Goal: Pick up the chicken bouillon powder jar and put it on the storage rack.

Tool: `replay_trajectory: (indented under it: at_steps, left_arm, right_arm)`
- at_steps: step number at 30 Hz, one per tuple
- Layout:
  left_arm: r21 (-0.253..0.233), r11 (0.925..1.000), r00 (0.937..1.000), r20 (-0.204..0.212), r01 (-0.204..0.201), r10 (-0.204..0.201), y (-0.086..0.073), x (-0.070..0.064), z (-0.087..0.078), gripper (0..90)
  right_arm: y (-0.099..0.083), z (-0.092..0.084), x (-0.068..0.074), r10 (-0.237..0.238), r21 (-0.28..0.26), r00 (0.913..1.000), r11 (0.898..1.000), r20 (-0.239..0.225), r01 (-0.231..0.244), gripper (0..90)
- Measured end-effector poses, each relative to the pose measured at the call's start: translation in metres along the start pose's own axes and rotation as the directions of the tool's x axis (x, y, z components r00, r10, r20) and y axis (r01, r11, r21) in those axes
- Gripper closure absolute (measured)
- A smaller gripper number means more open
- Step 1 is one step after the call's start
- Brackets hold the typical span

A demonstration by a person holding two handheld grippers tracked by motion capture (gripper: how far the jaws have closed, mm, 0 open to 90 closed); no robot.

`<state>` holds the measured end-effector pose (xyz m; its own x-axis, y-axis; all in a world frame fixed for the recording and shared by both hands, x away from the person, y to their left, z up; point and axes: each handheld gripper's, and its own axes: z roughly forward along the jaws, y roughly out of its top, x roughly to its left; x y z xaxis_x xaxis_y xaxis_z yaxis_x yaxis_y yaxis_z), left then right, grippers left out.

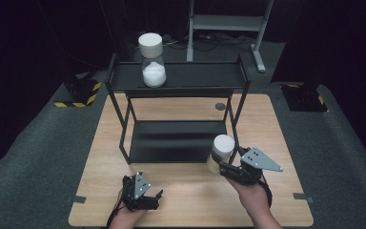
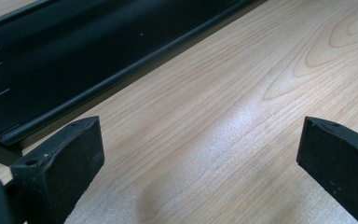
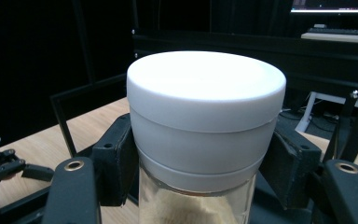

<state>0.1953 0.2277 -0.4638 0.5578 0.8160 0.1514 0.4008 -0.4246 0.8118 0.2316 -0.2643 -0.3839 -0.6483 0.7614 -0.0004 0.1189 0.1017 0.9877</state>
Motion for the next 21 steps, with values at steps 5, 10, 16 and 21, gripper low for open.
replay_trajectory:
  at_steps: [5, 10, 16, 21]
  left_arm:
    - [-0.002, 1.0000, 1.0000, 0.003, 0.007, -0.007, 0.000, 0.001, 0.000, 1.0]
    - [-0.003, 0.9999, 0.9999, 0.004, 0.011, -0.011, -0.001, 0.001, 0.000, 1.0]
    - [-0.003, 0.9999, 0.9999, 0.005, 0.010, -0.010, -0.001, 0.002, 0.000, 1.0]
    - [-0.007, 0.9998, 0.9998, 0.005, 0.017, -0.017, -0.001, 0.002, -0.001, 1.0]
  right_arm:
    - [0.008, 0.006, 0.000, -0.003, -0.006, 1.0000, 1.000, -0.001, 0.003, 34.5]
    - [0.017, 0.010, 0.001, -0.010, -0.016, 0.9999, 1.000, -0.002, 0.010, 34.5]
    - [0.029, 0.015, -0.001, -0.012, -0.034, 0.9999, 0.999, -0.007, 0.012, 34.5]
    - [0.039, 0.020, -0.004, -0.001, -0.039, 0.9999, 0.999, -0.012, 0.001, 34.5]
